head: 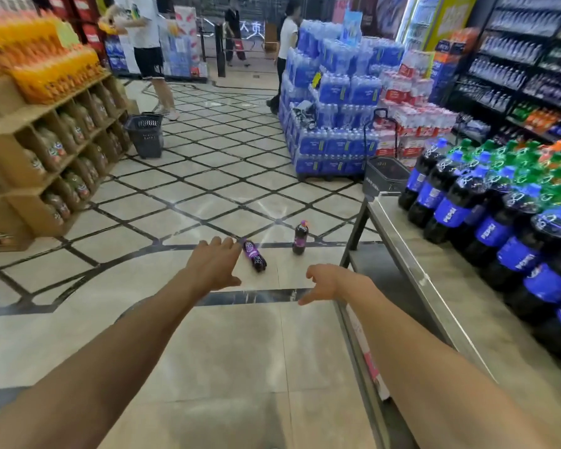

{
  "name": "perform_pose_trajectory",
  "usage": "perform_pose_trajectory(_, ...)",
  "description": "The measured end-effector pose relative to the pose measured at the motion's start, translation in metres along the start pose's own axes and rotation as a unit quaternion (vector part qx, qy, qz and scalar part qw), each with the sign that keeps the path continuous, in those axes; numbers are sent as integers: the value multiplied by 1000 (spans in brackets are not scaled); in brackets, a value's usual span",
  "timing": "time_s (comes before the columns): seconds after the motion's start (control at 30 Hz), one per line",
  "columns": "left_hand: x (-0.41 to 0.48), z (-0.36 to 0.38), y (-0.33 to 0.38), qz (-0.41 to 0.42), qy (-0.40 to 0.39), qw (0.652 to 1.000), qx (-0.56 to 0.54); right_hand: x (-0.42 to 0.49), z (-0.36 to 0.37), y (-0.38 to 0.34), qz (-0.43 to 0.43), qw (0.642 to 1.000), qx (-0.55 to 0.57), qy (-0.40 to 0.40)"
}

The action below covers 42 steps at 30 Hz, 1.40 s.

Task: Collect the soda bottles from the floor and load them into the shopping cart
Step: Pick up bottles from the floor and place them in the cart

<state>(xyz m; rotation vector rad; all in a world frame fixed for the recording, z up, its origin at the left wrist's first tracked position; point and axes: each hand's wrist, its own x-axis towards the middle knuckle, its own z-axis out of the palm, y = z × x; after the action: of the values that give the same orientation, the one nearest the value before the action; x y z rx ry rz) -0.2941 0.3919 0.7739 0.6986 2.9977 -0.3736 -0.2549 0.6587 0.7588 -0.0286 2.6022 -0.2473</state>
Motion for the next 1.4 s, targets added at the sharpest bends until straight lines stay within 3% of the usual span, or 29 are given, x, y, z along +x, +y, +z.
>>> perform_pose_trajectory(0.5, 202, 36, -108, -39, -91, 993, -68, 236, -107, 7, -12, 999, -23, -21)
perform_pose_trajectory(0.9, 387, 81, -220, 1, -90, 996, -30, 409, -197, -33, -8, 998, -38, -40)
perform_pose_trajectory(1.4, 606, 81, -297, 9, -90, 996, -21, 624, -299, -7, -12, 999, 4, -44)
